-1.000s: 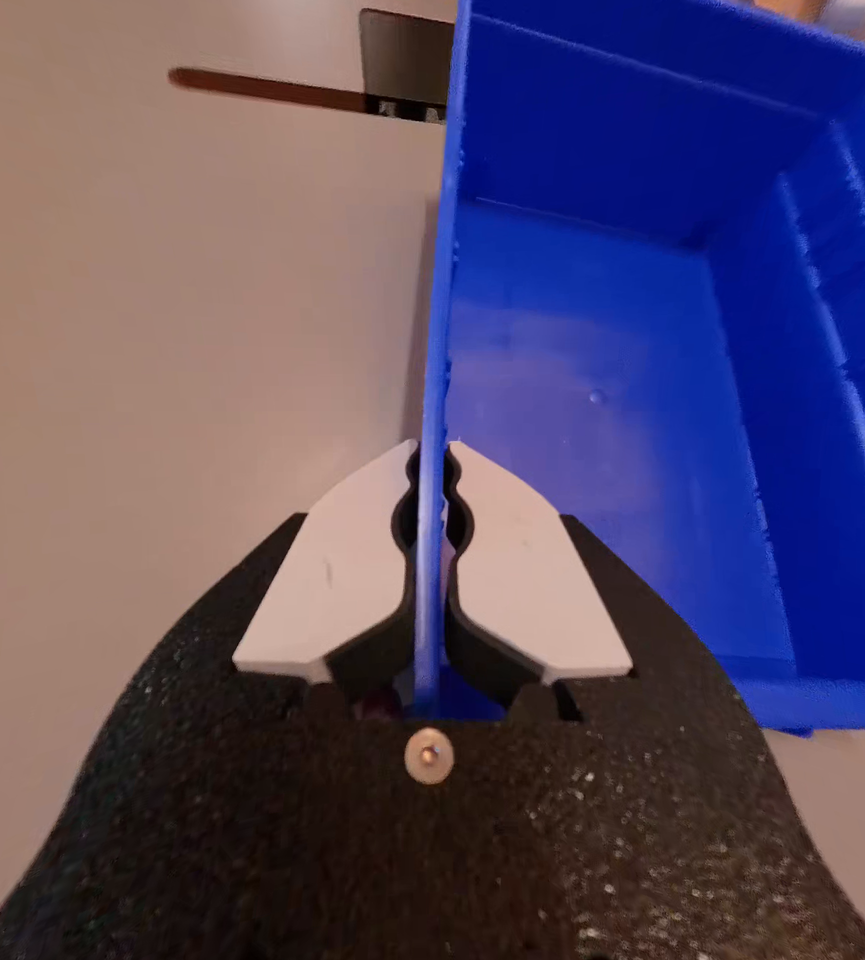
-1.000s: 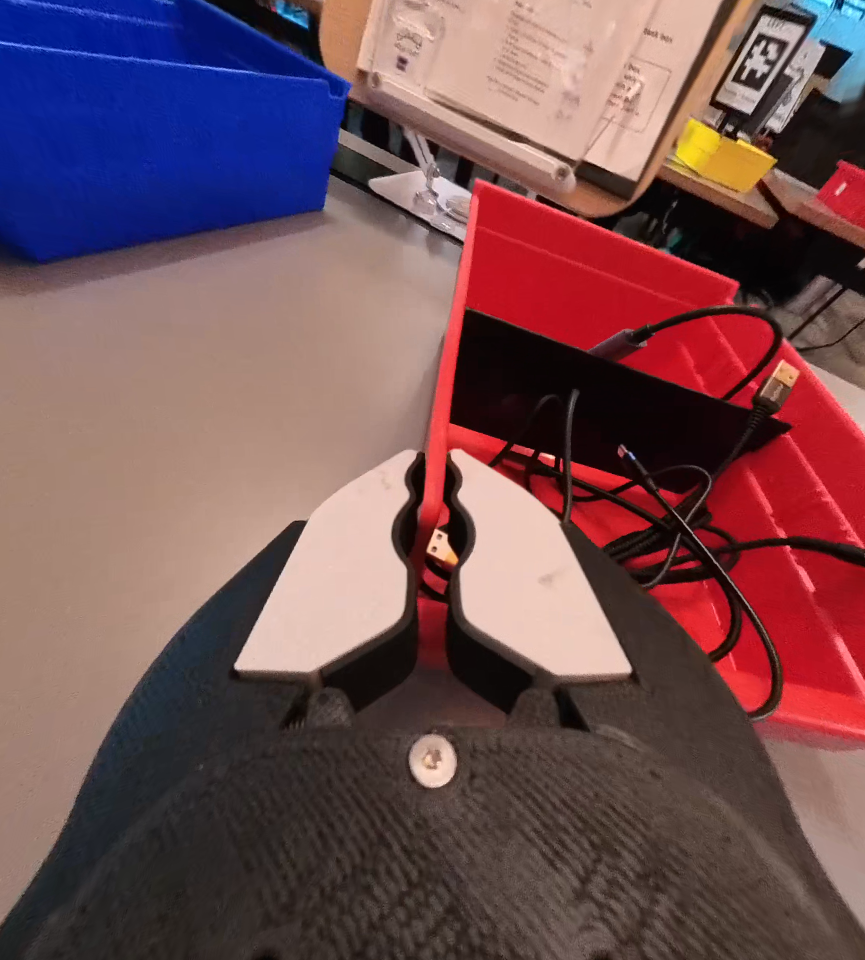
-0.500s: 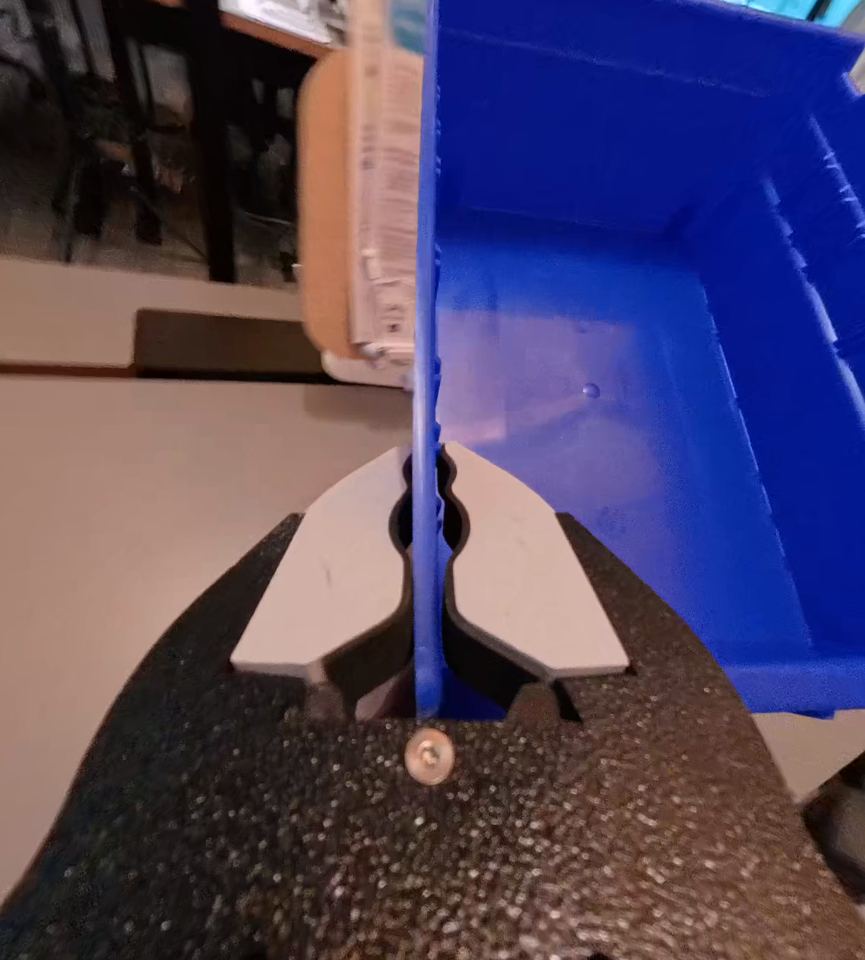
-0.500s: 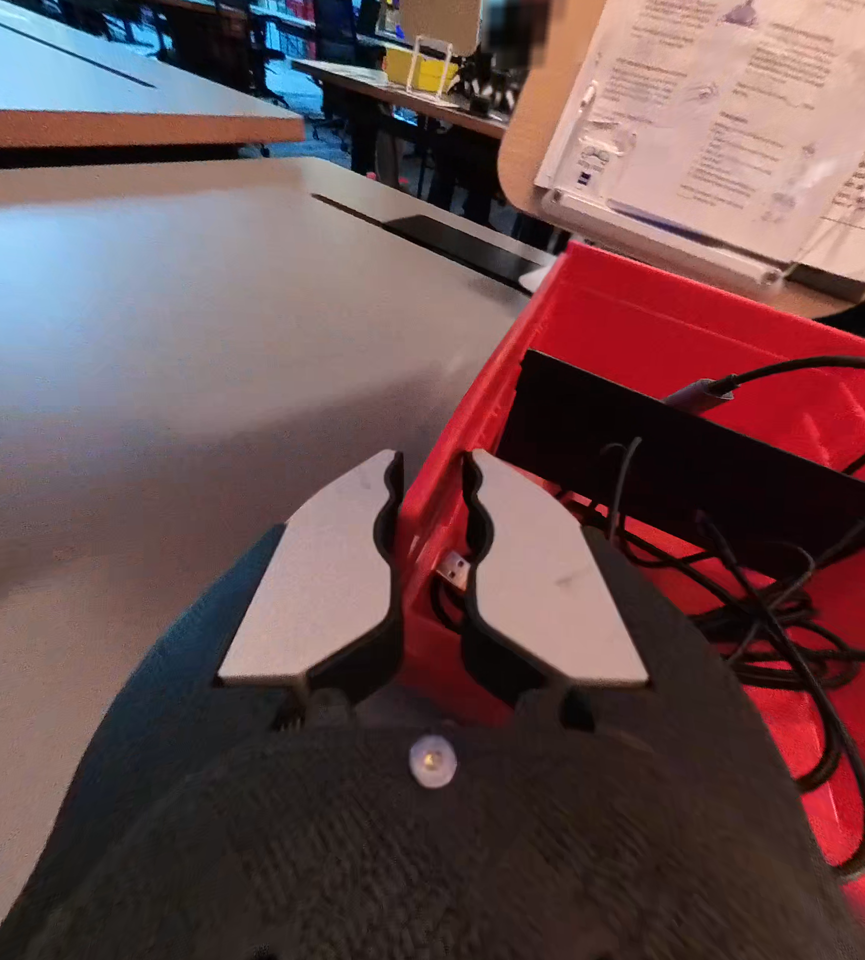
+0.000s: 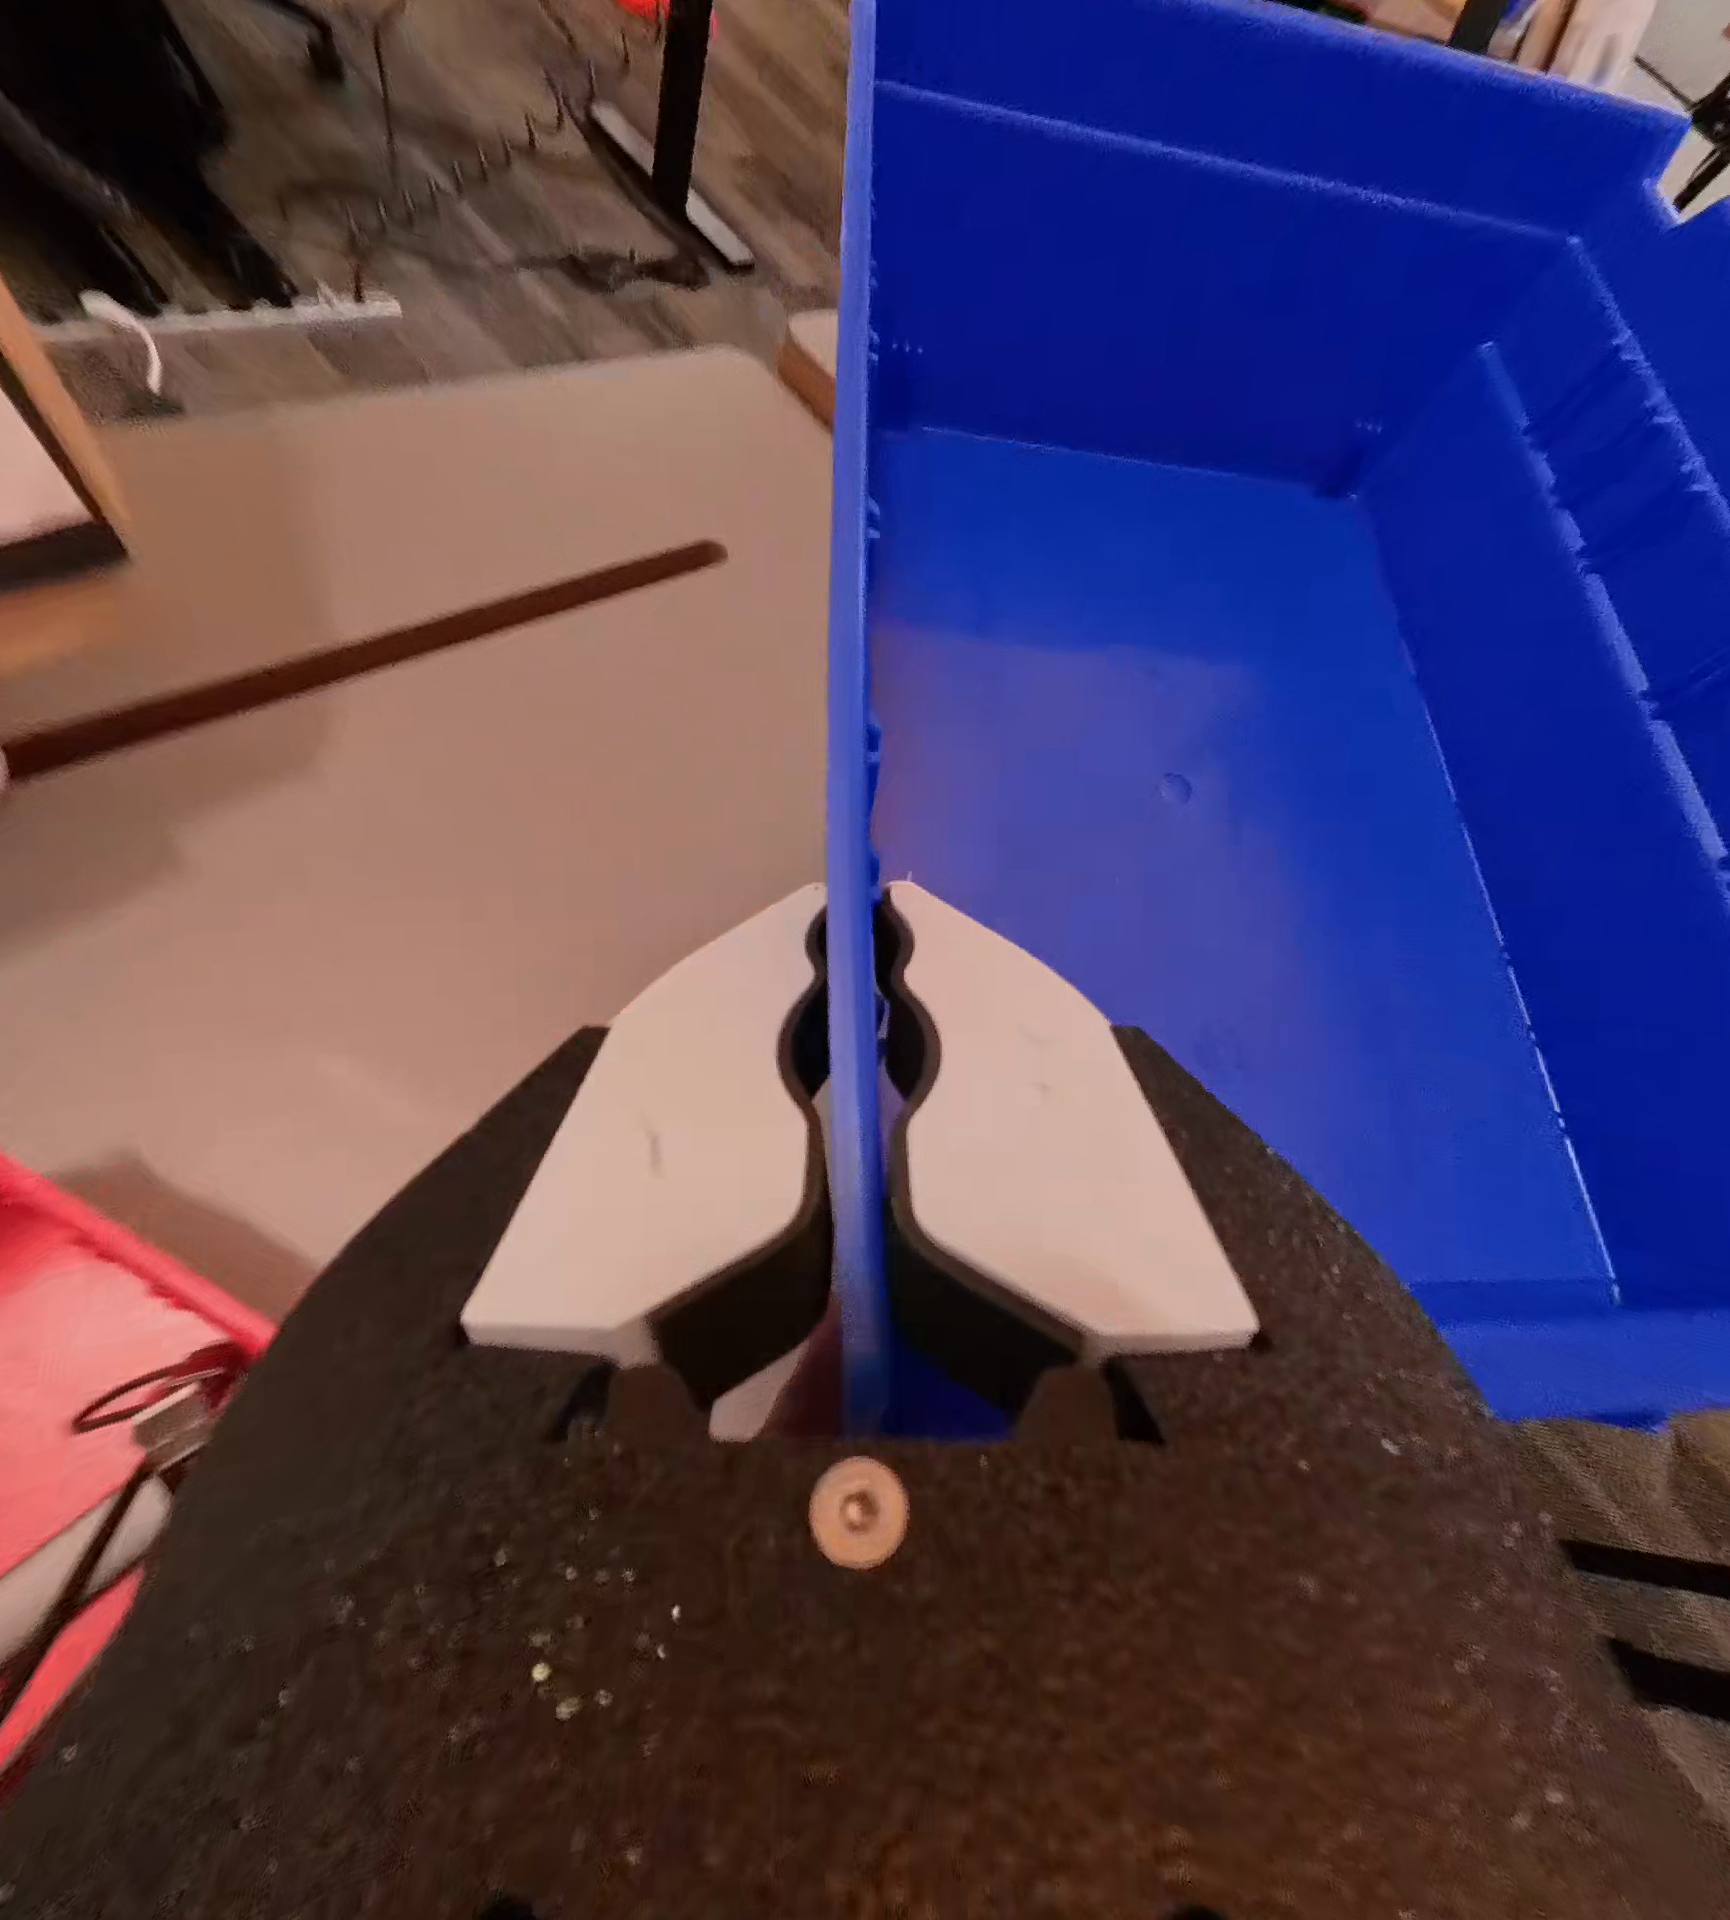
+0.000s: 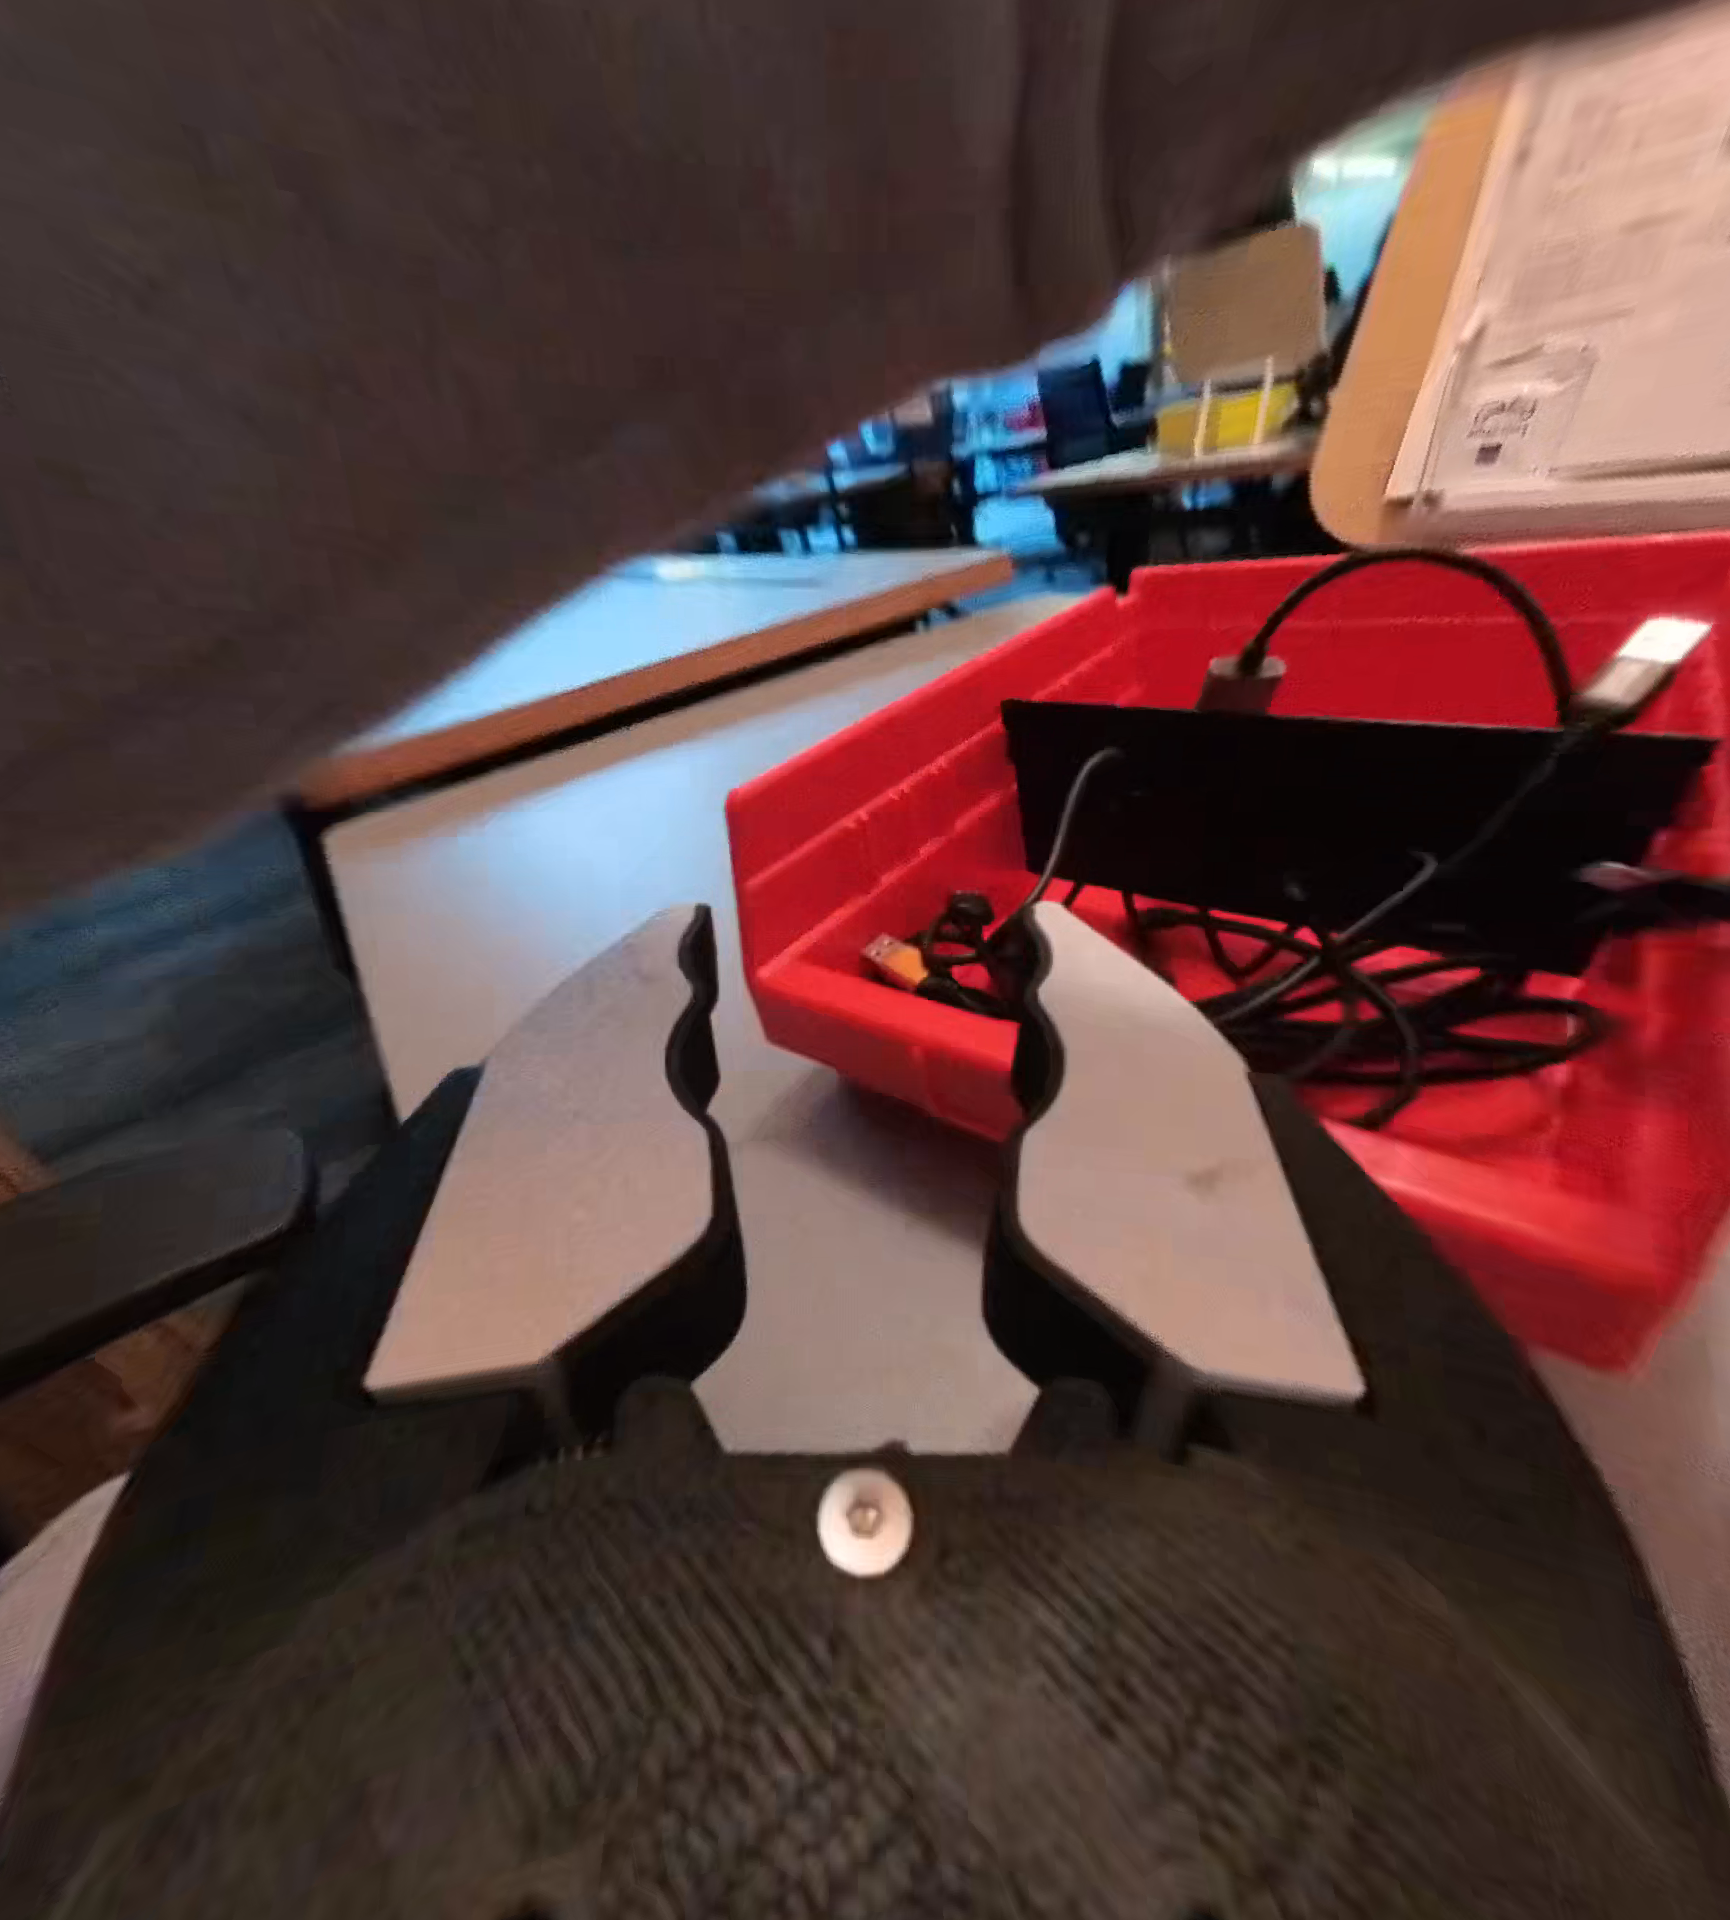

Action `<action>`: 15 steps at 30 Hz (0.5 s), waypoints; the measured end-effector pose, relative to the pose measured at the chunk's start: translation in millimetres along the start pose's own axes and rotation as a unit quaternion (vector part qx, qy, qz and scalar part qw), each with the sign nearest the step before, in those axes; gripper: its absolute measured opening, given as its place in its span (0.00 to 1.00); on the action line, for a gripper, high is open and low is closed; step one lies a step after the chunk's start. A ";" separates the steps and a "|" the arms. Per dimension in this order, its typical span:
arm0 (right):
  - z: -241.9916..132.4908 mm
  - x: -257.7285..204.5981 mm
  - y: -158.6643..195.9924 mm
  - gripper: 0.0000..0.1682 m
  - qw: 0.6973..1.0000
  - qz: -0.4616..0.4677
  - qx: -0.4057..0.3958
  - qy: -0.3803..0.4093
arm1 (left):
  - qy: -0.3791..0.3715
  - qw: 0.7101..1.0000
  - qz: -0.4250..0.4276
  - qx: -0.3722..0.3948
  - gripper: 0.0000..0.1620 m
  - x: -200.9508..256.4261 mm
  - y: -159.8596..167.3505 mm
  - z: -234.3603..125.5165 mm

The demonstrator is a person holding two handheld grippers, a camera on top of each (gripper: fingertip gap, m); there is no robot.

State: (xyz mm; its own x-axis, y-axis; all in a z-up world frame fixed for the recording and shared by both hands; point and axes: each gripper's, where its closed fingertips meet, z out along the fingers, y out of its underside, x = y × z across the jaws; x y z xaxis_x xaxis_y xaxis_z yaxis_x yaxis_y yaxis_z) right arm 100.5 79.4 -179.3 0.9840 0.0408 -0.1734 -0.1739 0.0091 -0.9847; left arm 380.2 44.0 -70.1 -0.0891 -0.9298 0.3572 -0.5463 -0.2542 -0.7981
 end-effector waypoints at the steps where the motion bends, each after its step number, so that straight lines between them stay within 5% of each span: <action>1: -23.8 1.1 -10.2 0.32 0.999 0.008 0.039 -0.021 | -0.004 1.000 -0.012 -0.005 0.03 -7.8 8.5 13.8; 5: -110.8 29.7 -44.9 0.21 0.984 -0.014 0.166 -0.057 | -0.053 0.994 -0.091 -0.005 0.03 -42.6 46.6 64.9; 9: -177.7 113.9 -72.1 0.18 0.957 -0.065 0.255 0.123 | -0.127 0.983 -0.130 -0.007 0.03 -61.1 84.7 108.4; 15: -189.8 134.5 -71.5 0.16 0.952 -0.064 0.258 0.150 | -0.221 0.973 -0.058 0.042 0.05 -67.2 95.5 139.0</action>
State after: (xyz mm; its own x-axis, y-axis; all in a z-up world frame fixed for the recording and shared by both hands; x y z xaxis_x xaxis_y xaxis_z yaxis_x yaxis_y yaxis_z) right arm 252.6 -105.4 -135.3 0.9515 -0.2808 -0.1257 0.0287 0.4877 -0.8726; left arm 449.8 45.2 -237.7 0.3455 -0.9126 0.2188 -0.4601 -0.3679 -0.8081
